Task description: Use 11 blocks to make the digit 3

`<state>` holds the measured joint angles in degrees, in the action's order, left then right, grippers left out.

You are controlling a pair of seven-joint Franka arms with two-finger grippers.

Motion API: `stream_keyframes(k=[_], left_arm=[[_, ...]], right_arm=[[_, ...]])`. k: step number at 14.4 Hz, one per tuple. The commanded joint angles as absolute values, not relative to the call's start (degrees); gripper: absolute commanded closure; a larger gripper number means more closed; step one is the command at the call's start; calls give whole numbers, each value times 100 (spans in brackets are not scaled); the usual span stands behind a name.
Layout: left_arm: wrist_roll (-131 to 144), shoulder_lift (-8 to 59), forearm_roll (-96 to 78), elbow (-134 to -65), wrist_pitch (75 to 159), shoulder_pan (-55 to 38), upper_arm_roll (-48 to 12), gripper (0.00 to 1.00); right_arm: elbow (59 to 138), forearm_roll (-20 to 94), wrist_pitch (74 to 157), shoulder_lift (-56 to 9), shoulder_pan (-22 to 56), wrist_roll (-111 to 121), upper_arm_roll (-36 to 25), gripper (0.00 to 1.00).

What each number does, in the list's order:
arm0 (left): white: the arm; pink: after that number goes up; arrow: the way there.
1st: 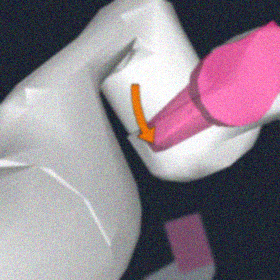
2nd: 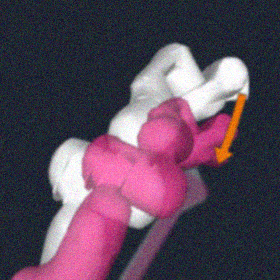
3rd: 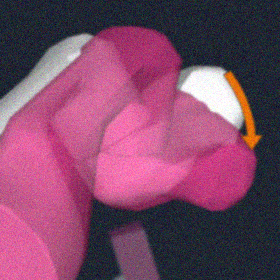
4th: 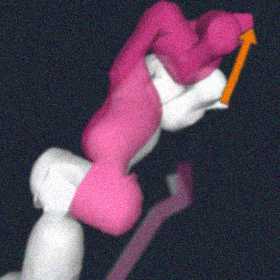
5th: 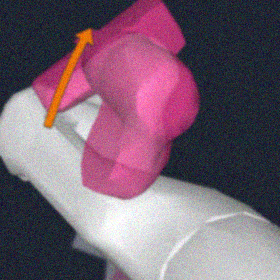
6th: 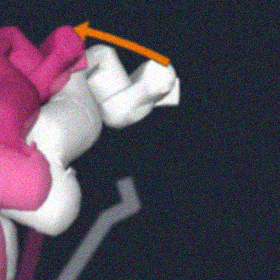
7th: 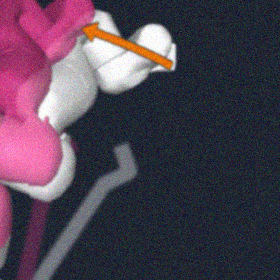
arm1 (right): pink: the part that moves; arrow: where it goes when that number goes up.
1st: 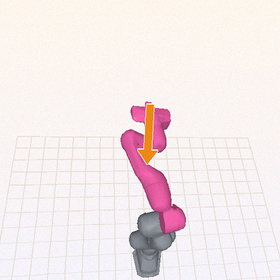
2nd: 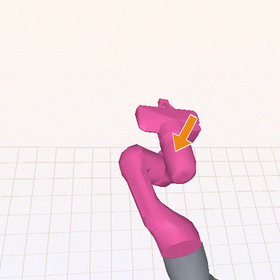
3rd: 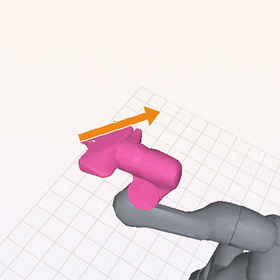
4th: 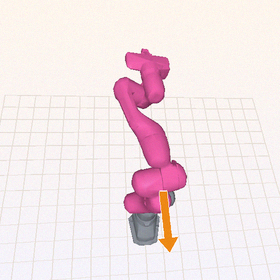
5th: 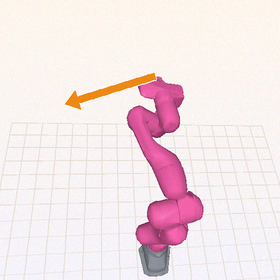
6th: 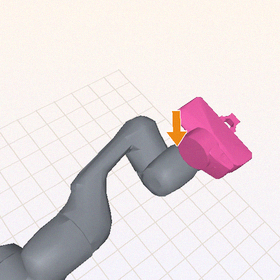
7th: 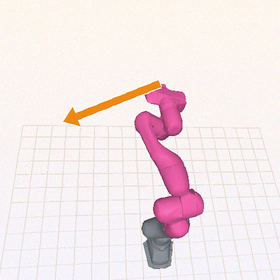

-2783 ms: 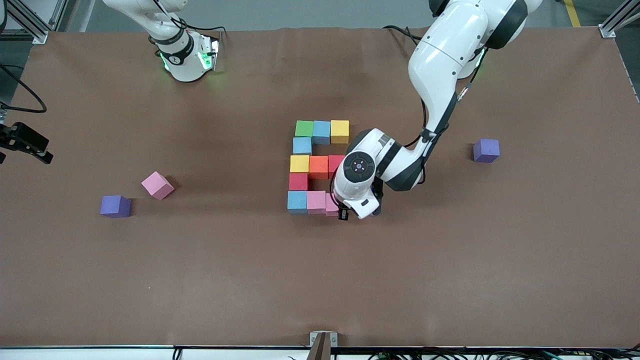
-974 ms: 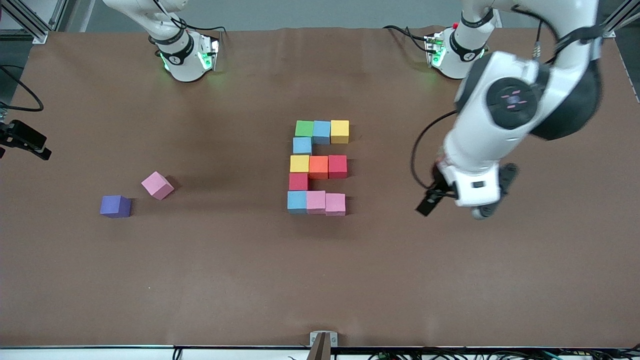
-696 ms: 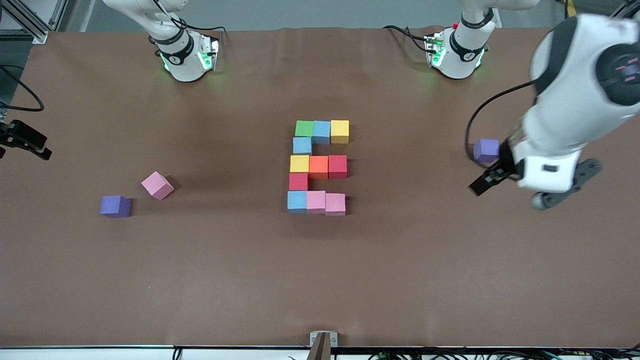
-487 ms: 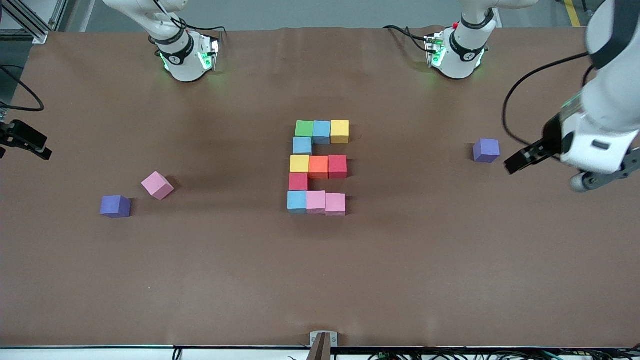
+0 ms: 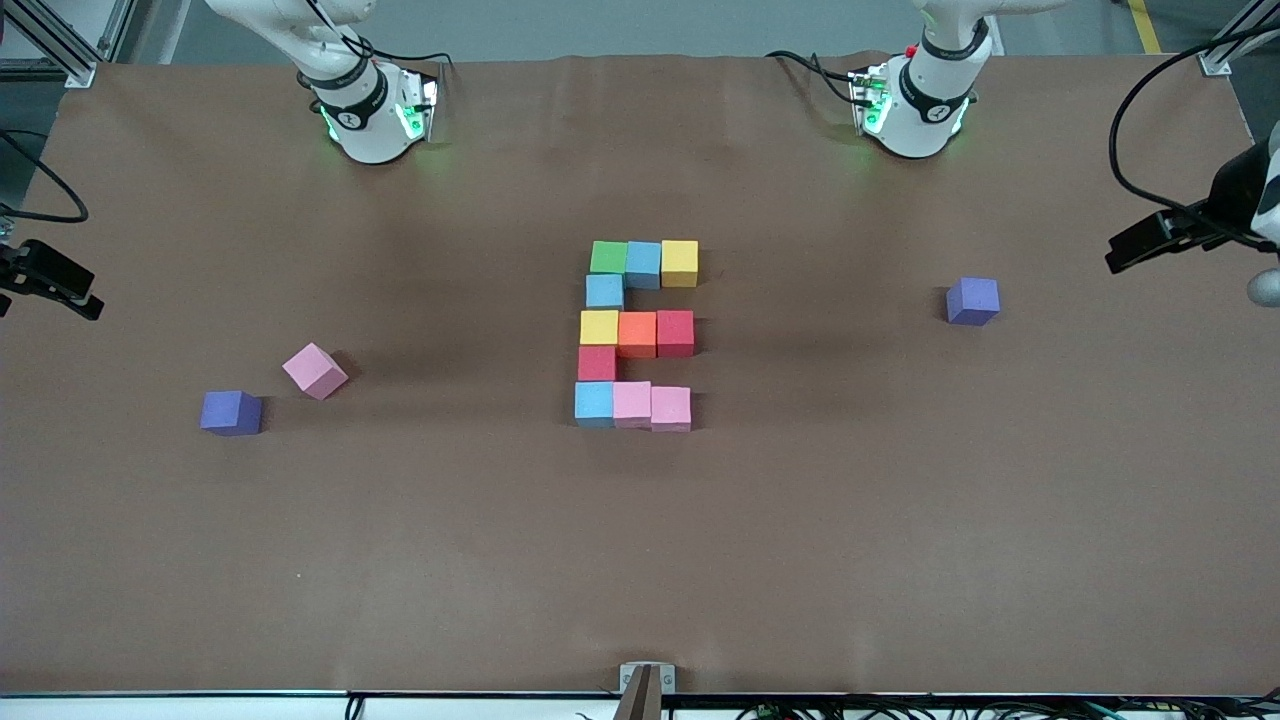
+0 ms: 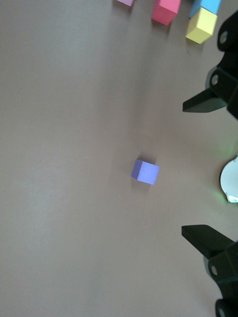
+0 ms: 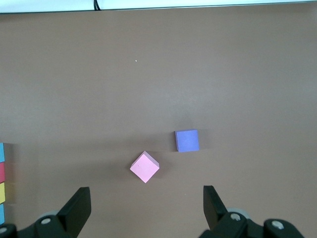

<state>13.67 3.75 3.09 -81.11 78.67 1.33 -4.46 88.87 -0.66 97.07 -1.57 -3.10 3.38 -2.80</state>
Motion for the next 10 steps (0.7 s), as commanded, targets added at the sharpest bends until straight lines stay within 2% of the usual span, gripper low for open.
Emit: stream_keyframes(k=[1, 4, 10], left_arm=[[950, -69, 229, -8577, 7989, 132, -396, 0], [844, -526, 237, -9227, 8665, 123, -430, 0], [573, -492, 185, -9228, 8666, 88, -466, 0]], right_arm=[[8868, -62, 9685, -97, -325, 272, -255, 0], [8842, -62, 9668, -97, -316, 281, -255, 0], [8780, -70, 9659, -97, -299, 290, -237, 0]])
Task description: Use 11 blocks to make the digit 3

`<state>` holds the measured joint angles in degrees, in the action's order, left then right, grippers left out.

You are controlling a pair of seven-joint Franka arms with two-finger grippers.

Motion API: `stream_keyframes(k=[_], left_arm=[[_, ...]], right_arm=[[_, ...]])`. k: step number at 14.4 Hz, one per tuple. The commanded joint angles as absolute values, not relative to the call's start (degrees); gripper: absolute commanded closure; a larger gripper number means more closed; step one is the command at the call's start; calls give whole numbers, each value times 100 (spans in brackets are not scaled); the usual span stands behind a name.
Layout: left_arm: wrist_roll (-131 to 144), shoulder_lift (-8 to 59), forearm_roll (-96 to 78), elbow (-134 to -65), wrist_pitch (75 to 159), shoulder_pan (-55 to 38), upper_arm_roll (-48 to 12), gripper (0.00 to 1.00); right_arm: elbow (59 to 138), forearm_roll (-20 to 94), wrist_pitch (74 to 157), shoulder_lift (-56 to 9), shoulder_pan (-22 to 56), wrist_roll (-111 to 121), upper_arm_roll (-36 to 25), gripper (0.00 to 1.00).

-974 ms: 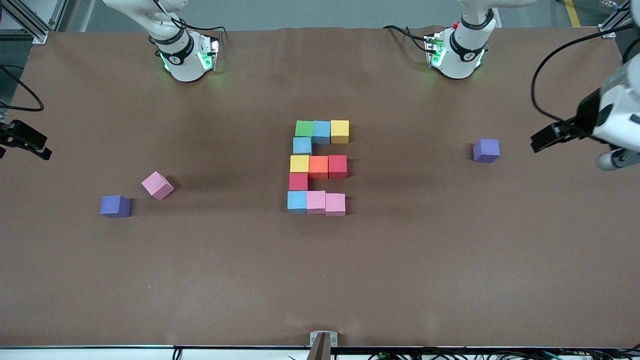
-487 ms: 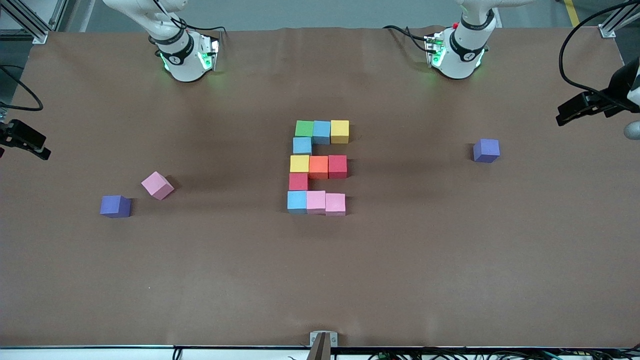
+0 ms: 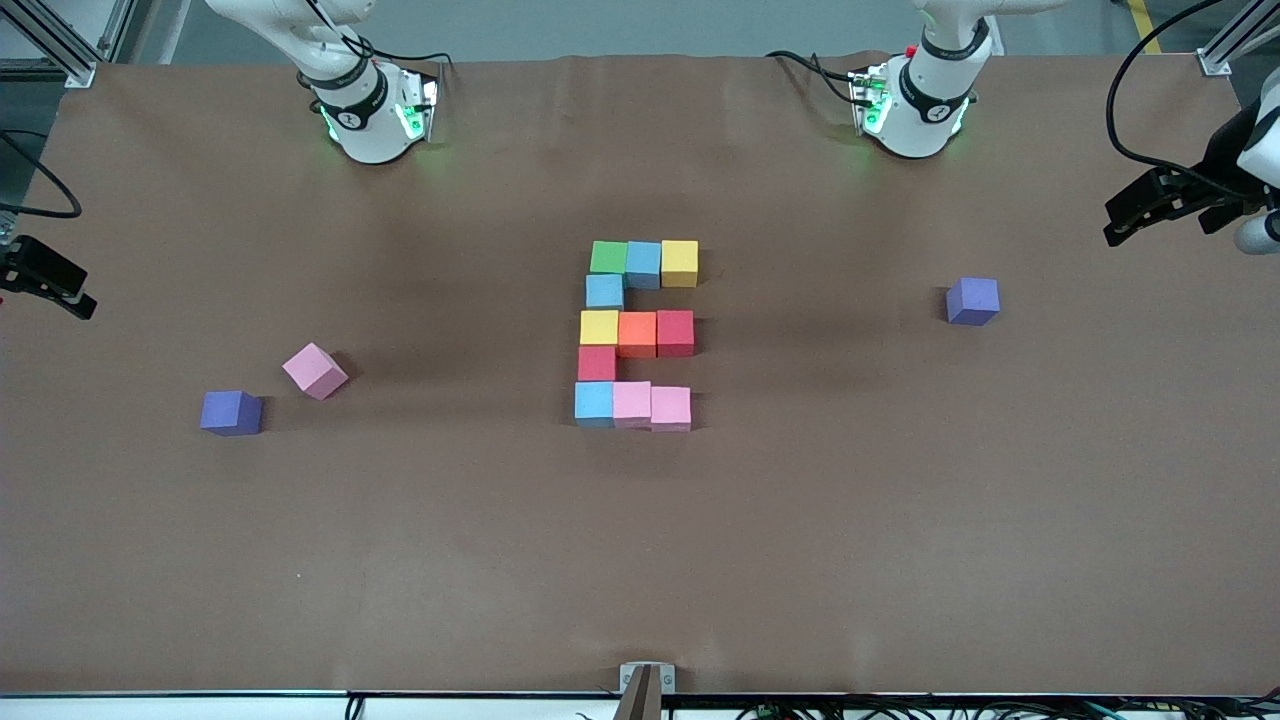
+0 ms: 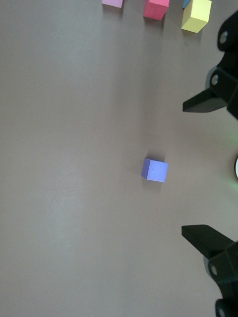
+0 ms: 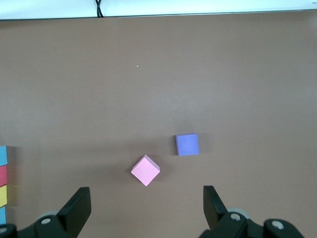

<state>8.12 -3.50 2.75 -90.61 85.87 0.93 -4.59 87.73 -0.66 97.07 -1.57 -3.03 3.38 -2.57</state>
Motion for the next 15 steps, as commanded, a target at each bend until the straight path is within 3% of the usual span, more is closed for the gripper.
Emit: stream_keyframes(k=[1, 15], left_arm=[[571, -501, 132, -9229, 8666, 97, -475, 0], [1143, -580, -79, -9281, 8473, 114, -765, 0]], right_arm=[[8780, -70, 9659, -97, -299, 290, -237, 0], [8798, -79, 9572, -79, -299, 290, -237, 0]])
